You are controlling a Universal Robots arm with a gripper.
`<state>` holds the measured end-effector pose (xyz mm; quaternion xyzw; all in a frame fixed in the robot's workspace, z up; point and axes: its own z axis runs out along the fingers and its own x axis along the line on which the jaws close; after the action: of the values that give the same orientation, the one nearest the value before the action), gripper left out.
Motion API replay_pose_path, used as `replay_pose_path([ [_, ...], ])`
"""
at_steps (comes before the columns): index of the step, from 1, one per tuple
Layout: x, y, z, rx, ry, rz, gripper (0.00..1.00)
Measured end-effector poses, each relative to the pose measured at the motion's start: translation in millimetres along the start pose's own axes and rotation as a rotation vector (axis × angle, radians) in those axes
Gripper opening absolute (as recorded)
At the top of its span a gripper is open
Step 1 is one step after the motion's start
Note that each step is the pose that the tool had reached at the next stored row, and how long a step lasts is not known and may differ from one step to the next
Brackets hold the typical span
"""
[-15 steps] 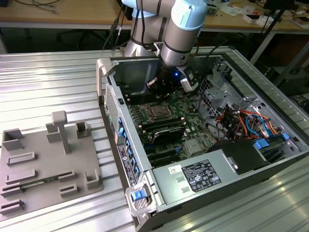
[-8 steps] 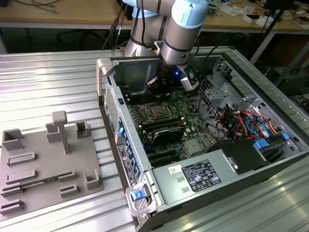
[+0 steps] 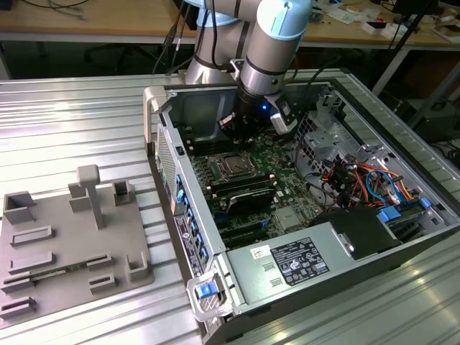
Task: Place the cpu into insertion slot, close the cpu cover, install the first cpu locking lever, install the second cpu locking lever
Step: 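Install the first cpu locking lever, then install the second cpu locking lever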
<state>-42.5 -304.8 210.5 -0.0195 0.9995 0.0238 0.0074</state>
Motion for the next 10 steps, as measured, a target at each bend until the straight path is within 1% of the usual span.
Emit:
replay_pose_path([
  [6,0.0,-0.4,0.0,0.0000,0.0001,0.000,0.11],
  [8,0.1,-2.6,-0.1,0.0000,0.0001,0.000,0.11],
  [10,0.1,-2.7,-0.2,0.0000,0.0001,0.000,0.11],
])
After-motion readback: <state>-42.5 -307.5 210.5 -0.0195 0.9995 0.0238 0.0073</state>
